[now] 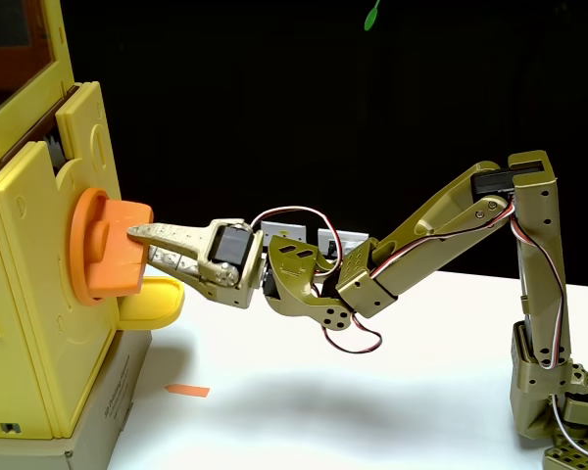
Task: Turn the button of vending machine.
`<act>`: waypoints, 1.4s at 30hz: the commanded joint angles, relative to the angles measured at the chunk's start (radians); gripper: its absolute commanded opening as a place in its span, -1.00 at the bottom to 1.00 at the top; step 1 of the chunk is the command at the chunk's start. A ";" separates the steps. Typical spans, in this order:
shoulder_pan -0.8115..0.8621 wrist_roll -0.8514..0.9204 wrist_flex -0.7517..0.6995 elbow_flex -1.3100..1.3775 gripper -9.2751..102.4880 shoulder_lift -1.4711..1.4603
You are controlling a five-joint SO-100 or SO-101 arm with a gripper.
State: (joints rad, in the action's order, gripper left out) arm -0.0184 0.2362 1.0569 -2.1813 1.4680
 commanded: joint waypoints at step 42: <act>0.054 -2.062 -0.057 -0.055 -0.82 0.181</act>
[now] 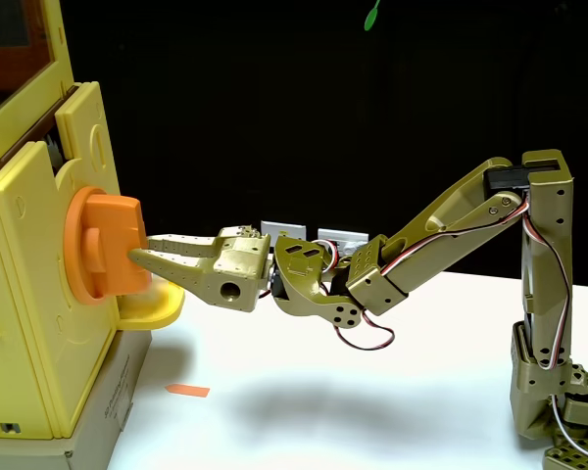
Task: Turn the button of vending machine.
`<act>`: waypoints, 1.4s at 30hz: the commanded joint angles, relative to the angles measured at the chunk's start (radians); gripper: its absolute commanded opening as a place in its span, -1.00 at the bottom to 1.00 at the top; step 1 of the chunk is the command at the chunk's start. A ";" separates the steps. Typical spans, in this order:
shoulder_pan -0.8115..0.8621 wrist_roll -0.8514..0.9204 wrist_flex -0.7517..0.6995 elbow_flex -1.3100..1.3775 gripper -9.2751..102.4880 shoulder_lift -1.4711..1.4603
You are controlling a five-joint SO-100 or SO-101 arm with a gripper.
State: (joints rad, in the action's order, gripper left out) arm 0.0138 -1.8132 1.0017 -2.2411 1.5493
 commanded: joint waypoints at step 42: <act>-0.003 1.135 -0.742 -0.528 -0.52 1.009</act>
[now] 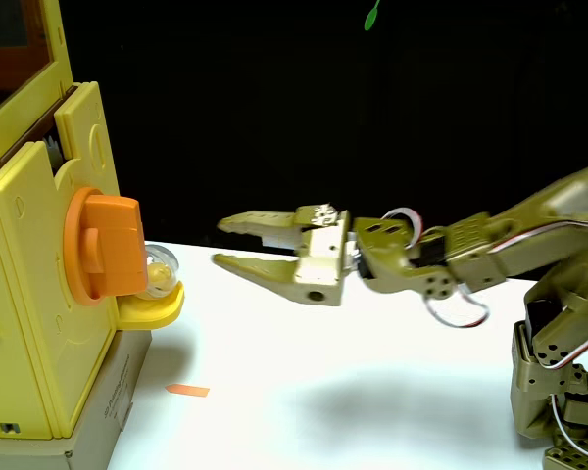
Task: Turn the button of vending machine.
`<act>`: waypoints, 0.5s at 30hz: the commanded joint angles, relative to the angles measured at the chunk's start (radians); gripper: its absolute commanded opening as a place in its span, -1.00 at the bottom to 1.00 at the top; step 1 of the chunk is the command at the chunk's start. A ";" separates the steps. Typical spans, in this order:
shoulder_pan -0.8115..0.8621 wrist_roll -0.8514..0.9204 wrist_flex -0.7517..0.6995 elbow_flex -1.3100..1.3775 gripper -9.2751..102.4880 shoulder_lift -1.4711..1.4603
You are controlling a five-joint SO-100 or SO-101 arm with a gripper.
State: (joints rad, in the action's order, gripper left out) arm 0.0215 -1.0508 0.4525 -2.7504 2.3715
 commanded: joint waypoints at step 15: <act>-0.043 0.828 -0.652 -0.287 -0.55 0.836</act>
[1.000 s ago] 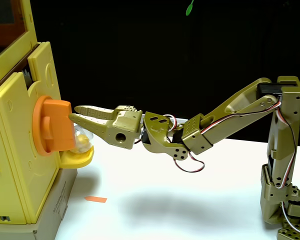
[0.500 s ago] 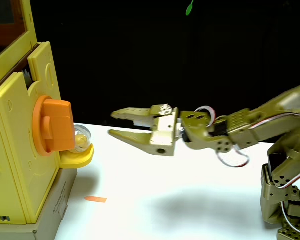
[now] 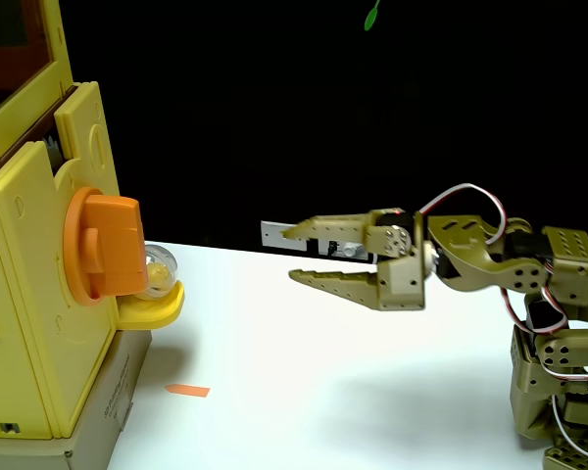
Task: Turn the button of vending machine.
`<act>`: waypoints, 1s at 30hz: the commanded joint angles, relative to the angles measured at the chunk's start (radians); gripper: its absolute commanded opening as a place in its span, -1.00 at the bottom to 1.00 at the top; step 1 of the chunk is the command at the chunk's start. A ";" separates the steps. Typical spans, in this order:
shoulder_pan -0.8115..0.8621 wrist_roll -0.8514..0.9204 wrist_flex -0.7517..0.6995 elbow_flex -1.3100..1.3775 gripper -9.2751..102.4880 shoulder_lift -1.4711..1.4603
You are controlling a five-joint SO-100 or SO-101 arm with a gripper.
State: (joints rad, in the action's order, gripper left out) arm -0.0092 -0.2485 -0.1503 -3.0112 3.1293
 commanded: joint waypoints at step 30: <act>-0.005 0.221 -0.647 -0.311 -0.82 0.413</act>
State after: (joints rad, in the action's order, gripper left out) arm -0.0230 -0.0920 -0.7624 -3.2275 3.4039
